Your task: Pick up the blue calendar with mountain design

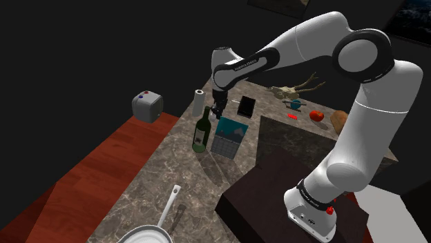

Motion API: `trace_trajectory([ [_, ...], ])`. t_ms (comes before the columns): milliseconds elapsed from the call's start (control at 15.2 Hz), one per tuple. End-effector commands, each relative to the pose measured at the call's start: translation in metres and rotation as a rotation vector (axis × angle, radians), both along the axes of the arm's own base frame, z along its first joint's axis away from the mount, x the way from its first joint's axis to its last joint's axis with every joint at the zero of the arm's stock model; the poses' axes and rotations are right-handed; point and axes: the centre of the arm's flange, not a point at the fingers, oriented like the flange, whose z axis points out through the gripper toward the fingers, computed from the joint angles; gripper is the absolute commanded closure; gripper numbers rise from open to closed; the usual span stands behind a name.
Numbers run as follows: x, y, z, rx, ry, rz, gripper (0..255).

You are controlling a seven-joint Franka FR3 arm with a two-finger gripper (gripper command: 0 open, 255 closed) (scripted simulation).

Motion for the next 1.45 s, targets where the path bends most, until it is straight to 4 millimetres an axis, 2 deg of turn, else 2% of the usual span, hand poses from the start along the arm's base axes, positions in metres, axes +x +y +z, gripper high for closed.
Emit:
trace_trajectory([
  [0,0.000,0.000,0.000,0.000,0.000,0.000,255],
  [264,0.000,0.000,-0.001,0.000,0.000,0.000,255],
  [1254,0.000,0.000,0.078,0.000,0.000,0.000,255],
  [1386,0.000,0.000,0.079,0.000,0.000,0.000,255],
])
